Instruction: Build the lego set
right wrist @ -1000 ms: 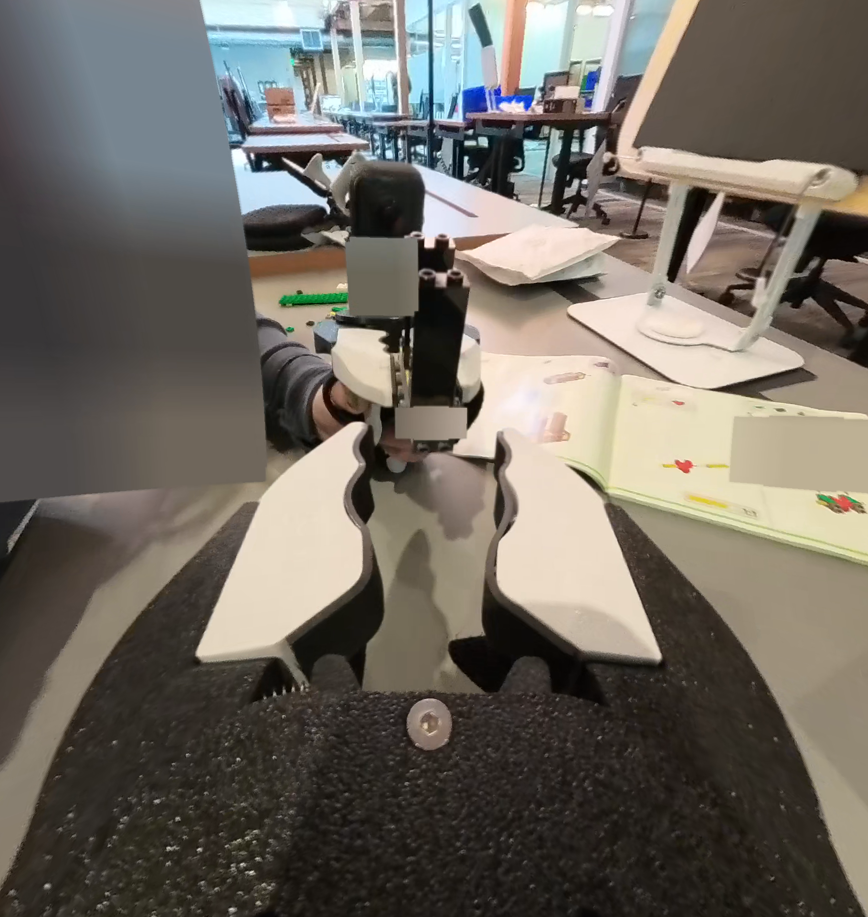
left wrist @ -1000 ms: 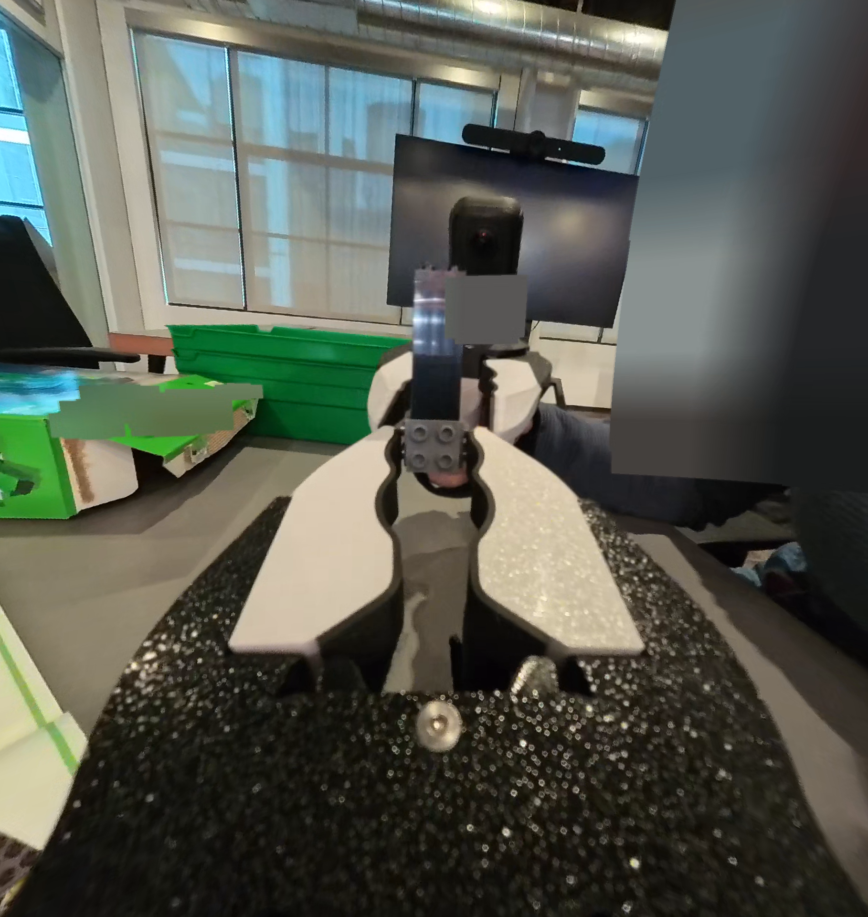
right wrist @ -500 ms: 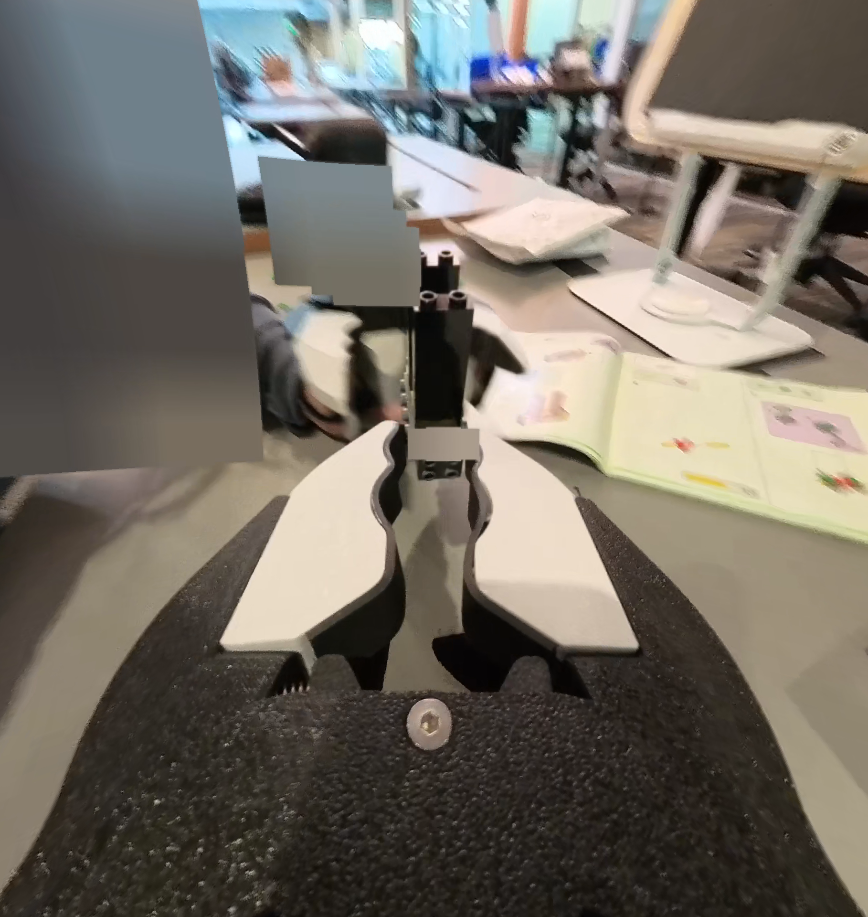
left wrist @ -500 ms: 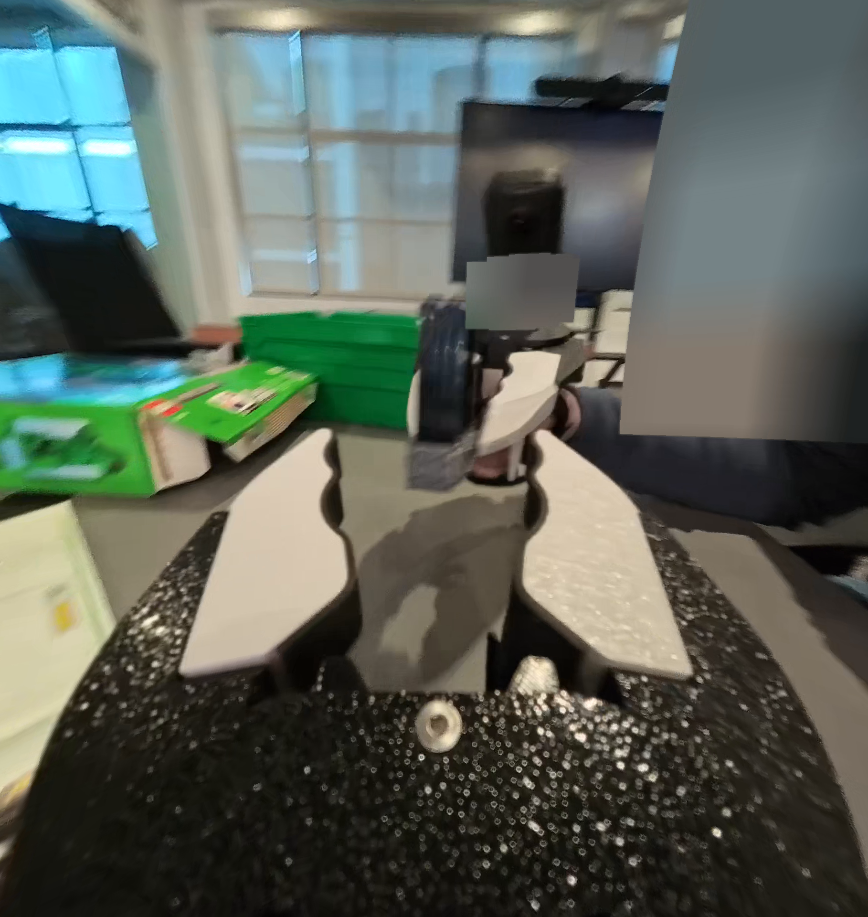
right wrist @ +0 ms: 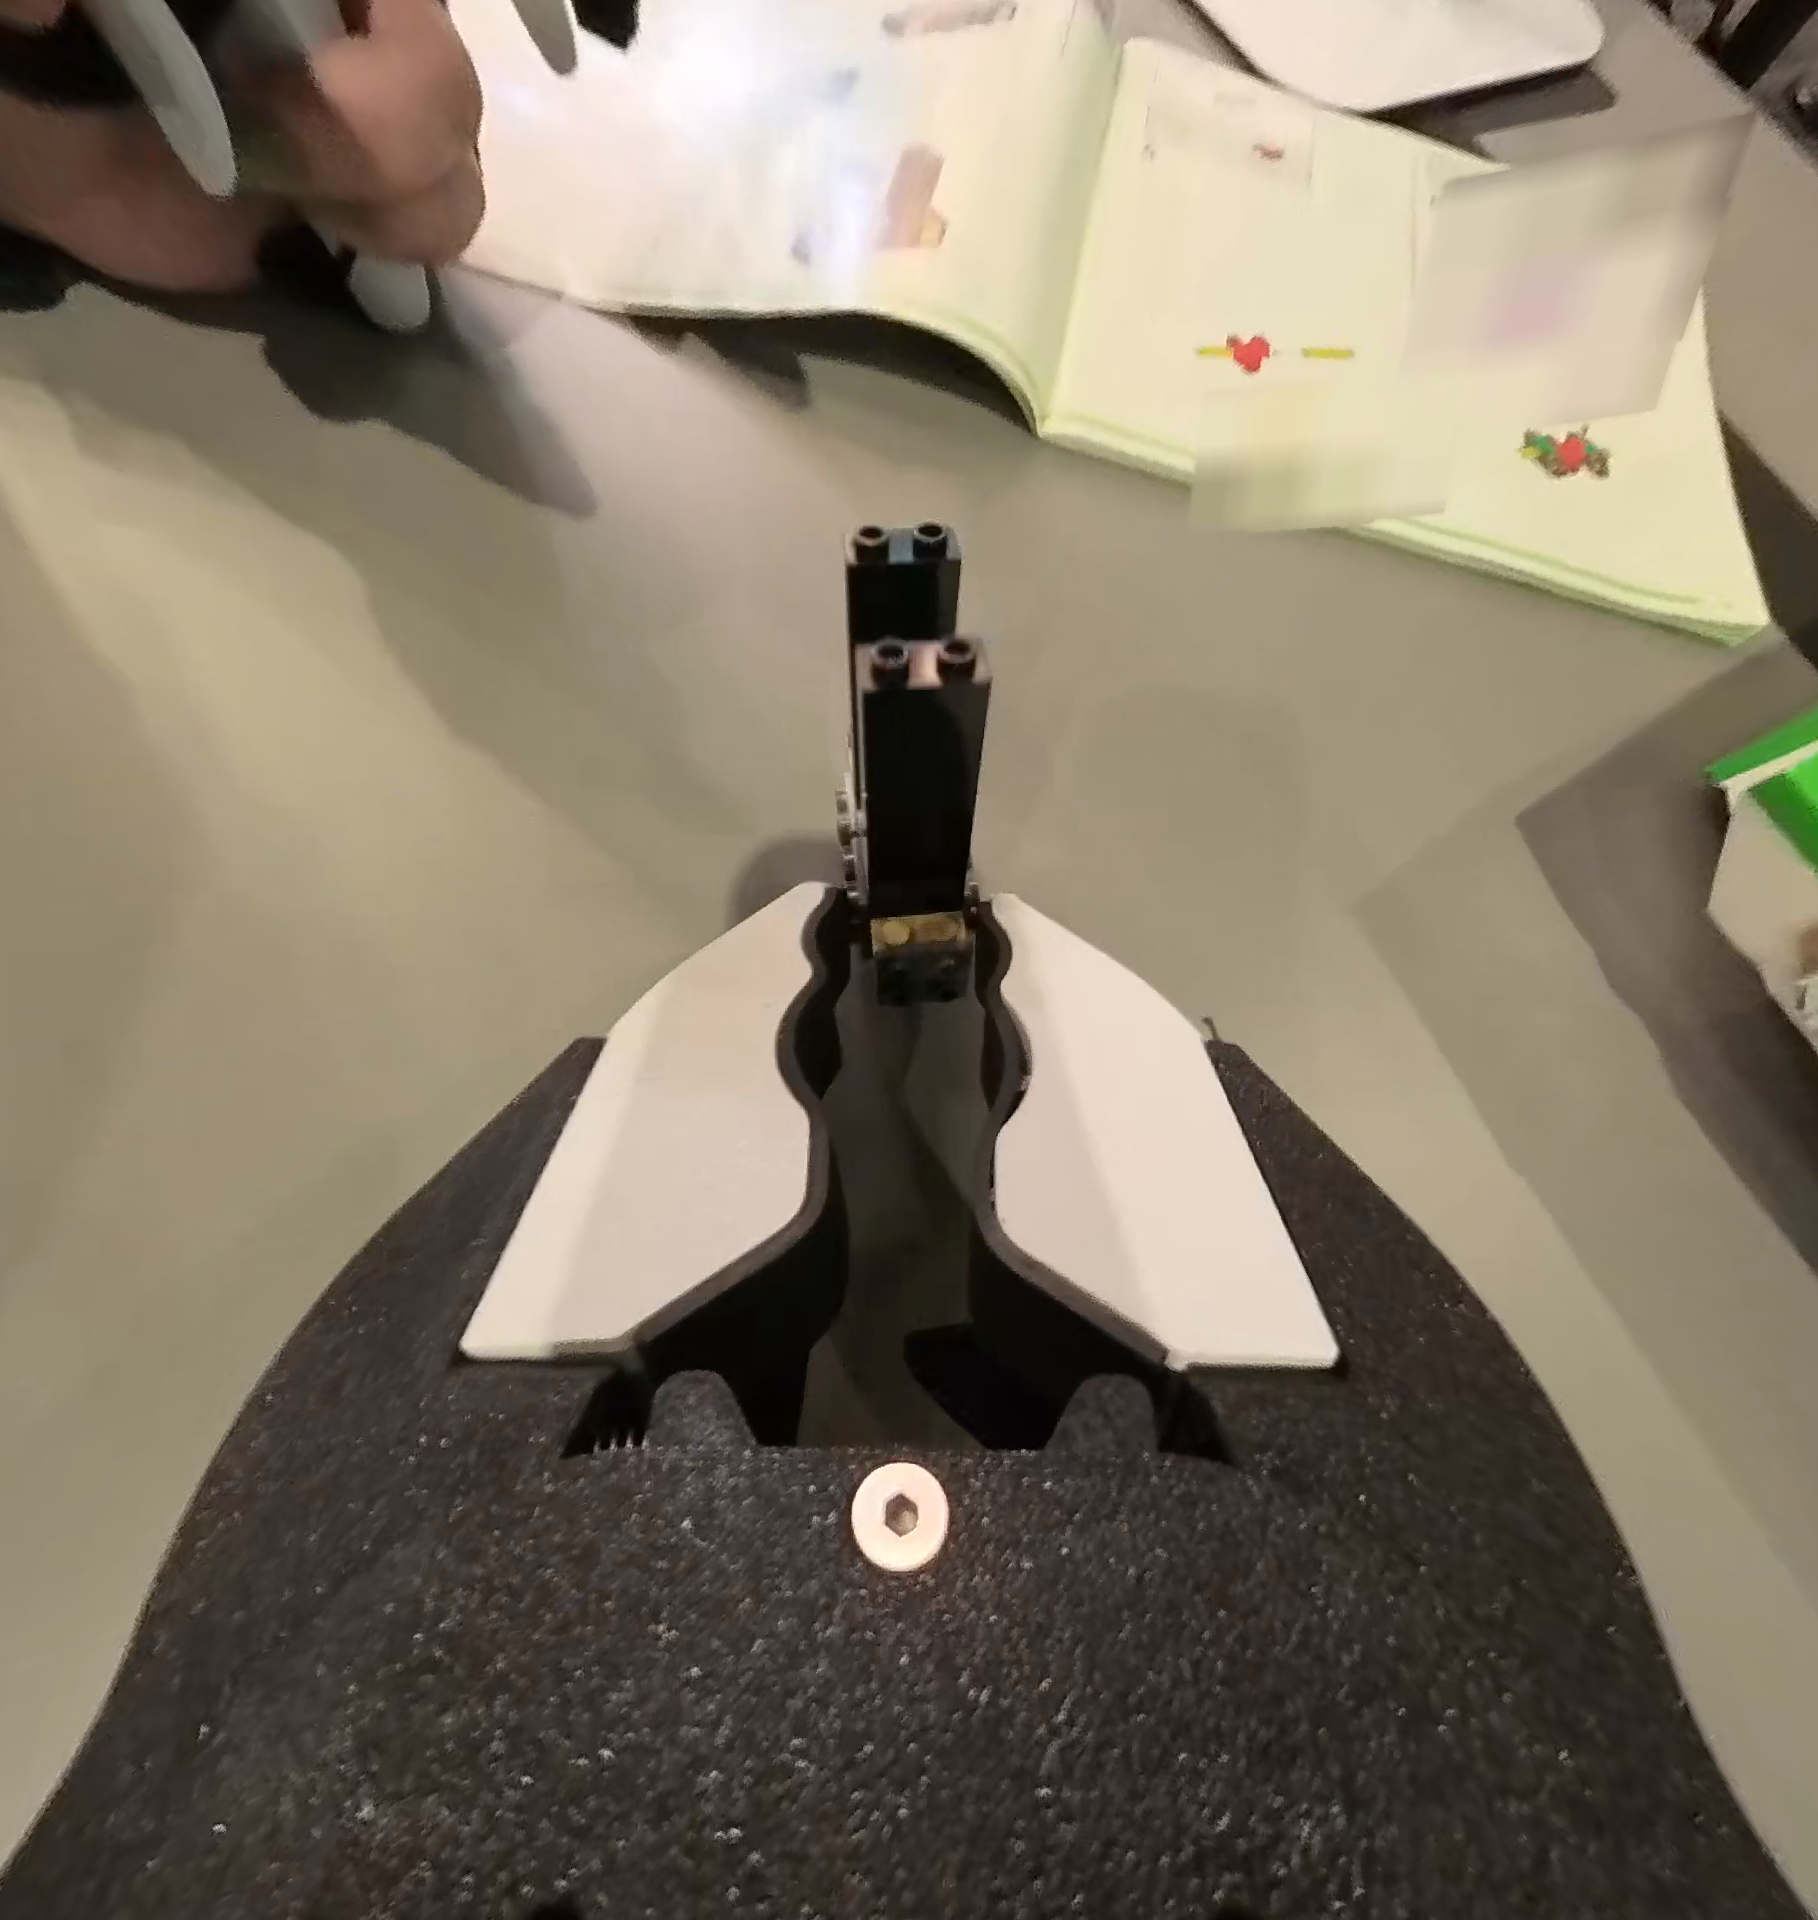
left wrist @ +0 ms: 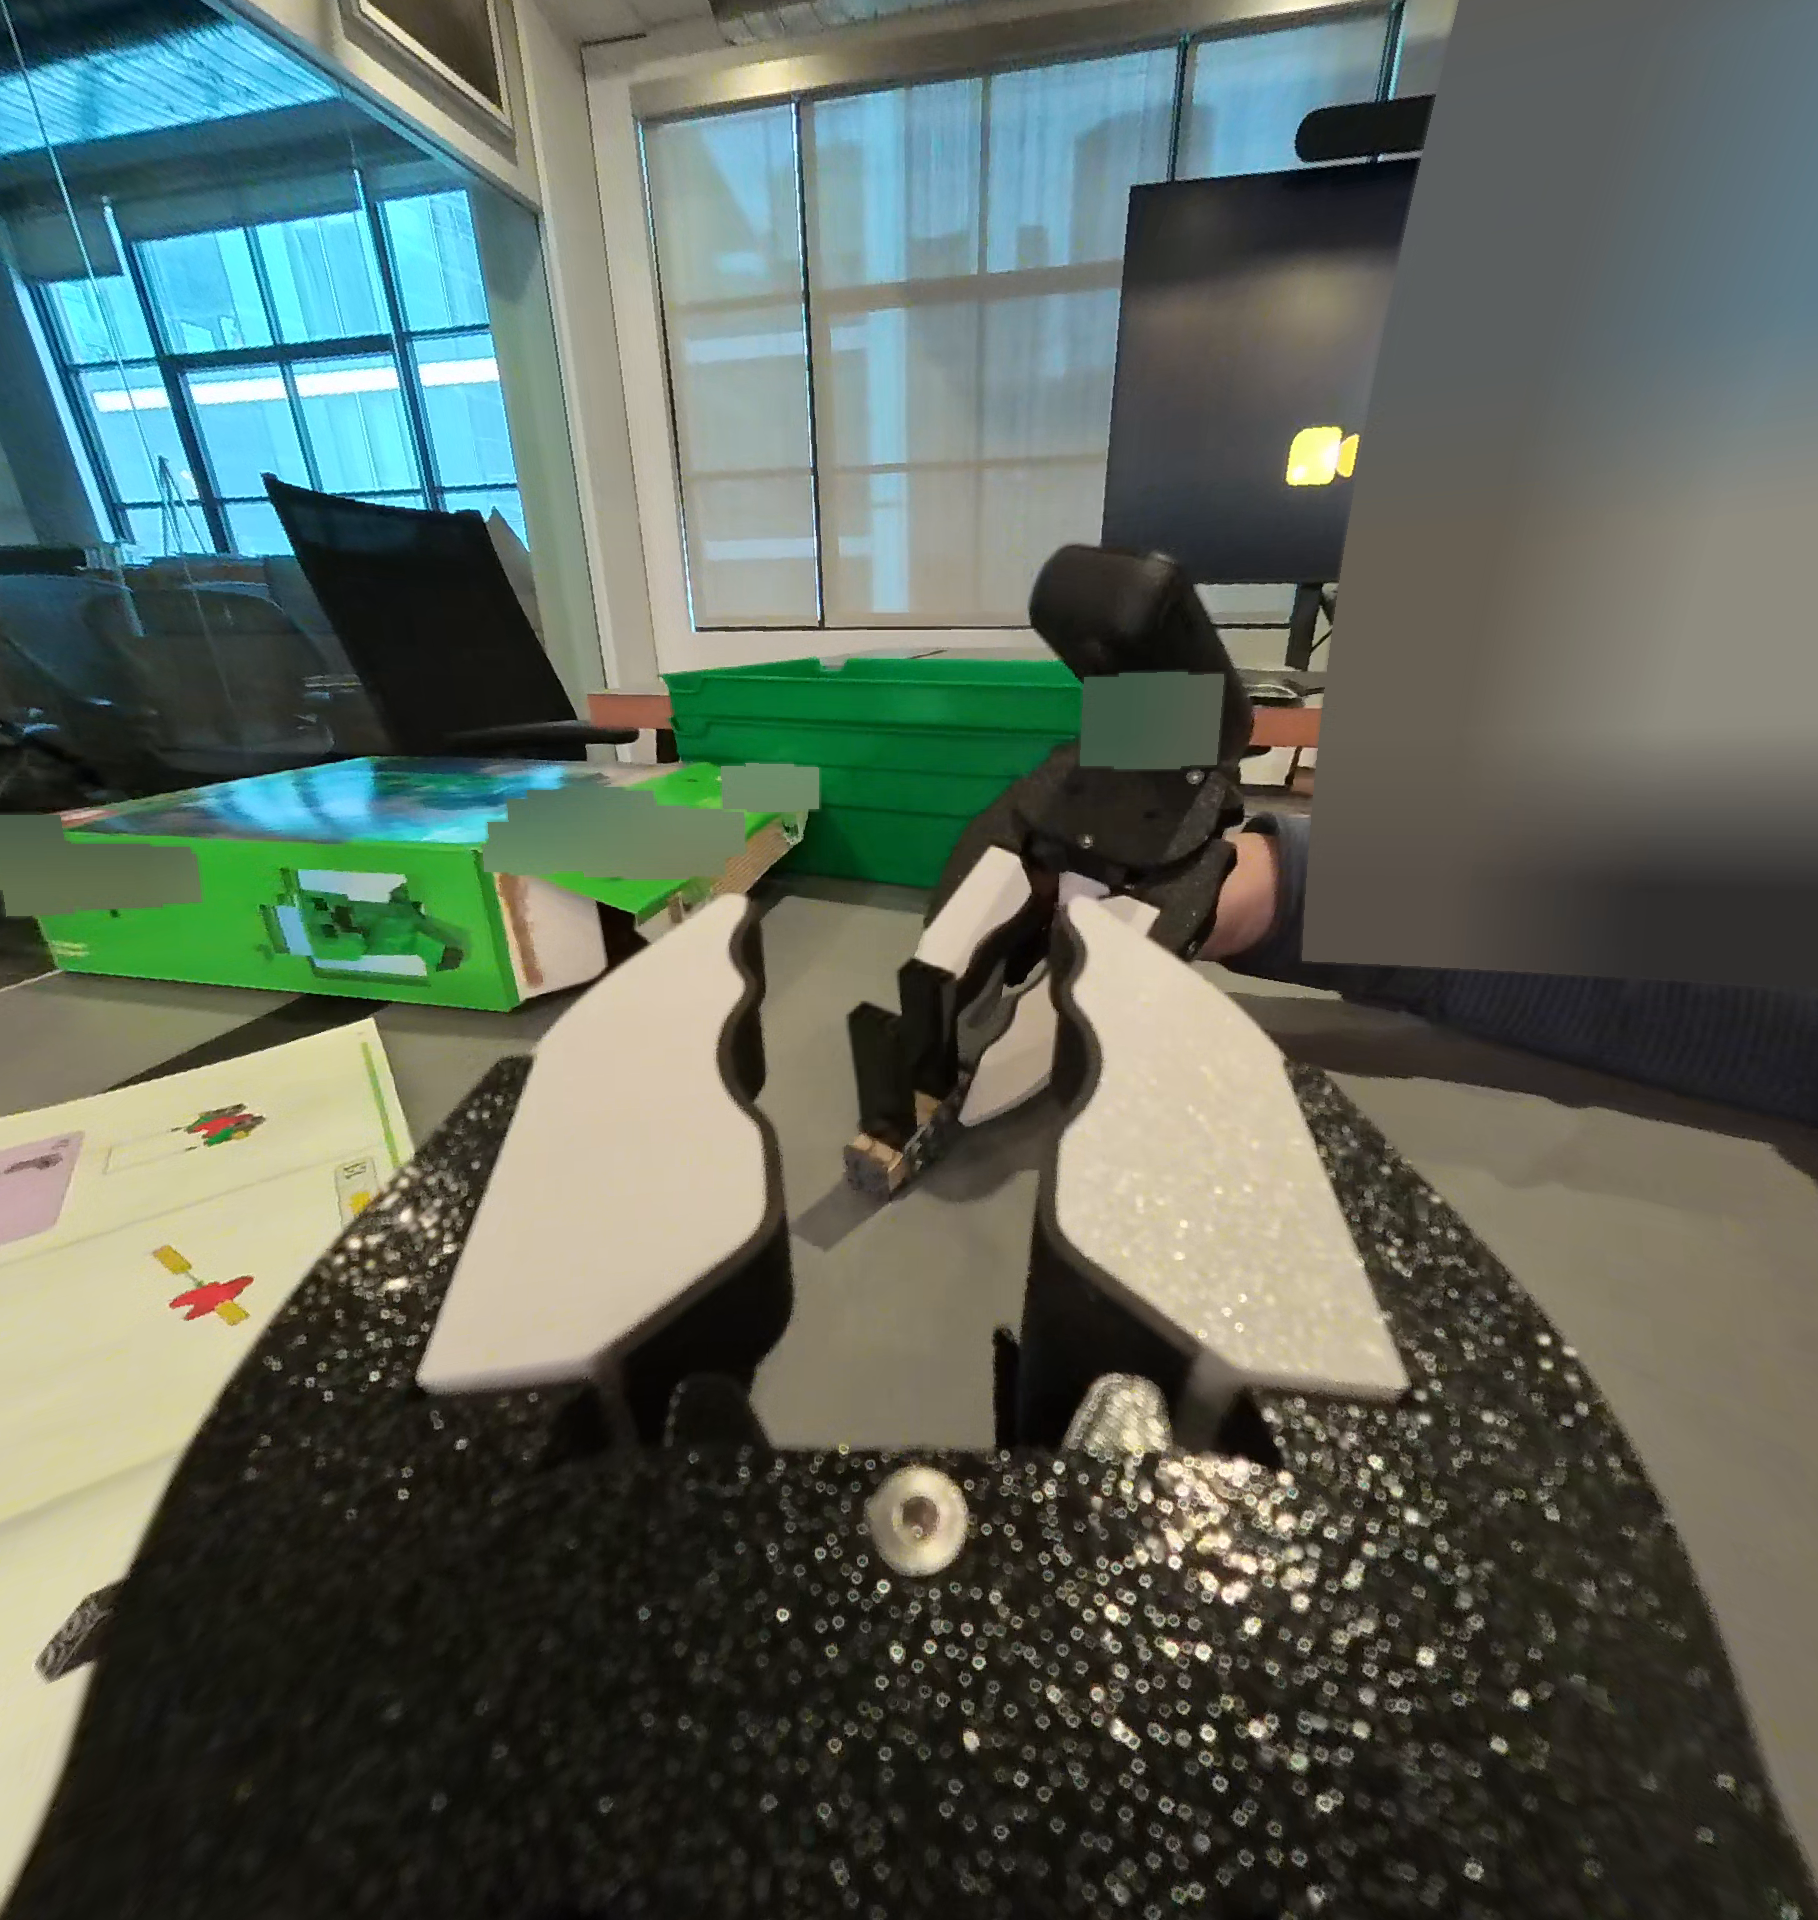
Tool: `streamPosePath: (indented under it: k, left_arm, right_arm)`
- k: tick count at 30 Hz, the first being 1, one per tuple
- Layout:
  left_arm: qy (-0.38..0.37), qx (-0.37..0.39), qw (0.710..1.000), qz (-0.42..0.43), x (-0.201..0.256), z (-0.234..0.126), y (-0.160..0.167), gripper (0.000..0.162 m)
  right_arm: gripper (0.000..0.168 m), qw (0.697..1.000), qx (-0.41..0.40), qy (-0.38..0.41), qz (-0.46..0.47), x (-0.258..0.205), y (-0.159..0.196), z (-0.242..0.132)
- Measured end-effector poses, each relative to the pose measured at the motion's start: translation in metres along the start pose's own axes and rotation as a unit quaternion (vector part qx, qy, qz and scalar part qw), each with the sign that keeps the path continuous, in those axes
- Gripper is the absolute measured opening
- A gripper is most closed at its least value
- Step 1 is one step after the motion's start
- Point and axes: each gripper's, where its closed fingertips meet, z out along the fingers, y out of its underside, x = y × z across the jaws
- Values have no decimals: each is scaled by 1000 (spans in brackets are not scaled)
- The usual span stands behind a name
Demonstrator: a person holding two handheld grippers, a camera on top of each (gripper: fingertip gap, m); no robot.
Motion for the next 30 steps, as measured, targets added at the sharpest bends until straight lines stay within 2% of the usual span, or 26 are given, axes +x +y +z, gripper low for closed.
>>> streamPosePath:
  k: [6, 11, 14, 16, 21, 25, 28, 30]
  left_arm:
    - [-7, 8, 1000, 0, -2, -2, -3, 54]
    - [-17, 18, 1000, 1, -4, -6, -8, 55]
    - [-22, 25, 999, 16, -1, -7, -14, 53]
    - [-33, 27, 998, 44, 5, -10, -17, 51]
    - [-69, 15, 993, 94, 37, -13, -20, 32]
    - [-94, -10, 985, 144, 60, -17, -16, 13]
    - [-155, -42, 965, 207, 52, -26, -14, 0]
    - [-207, -57, 950, 228, 39, -37, -15, 0]
  right_arm:
    - [26, 1000, -6, 4, -5, 2, 9, -4]
    - [60, 1000, -1, -6, 6, 3, 11, -15]
    - [69, 999, 40, 5, -1, 8, 4, -34]
    - [64, 993, 107, 45, -16, 18, -14, -52]
    - [23, 940, 267, 200, -66, 40, -61, -97]
    - [0, 911, 258, 310, -86, 51, -65, -97]
    - [0, 905, 233, 342, -98, 51, -61, -85]
    - [0, 897, 225, 363, -110, 52, -56, -82]
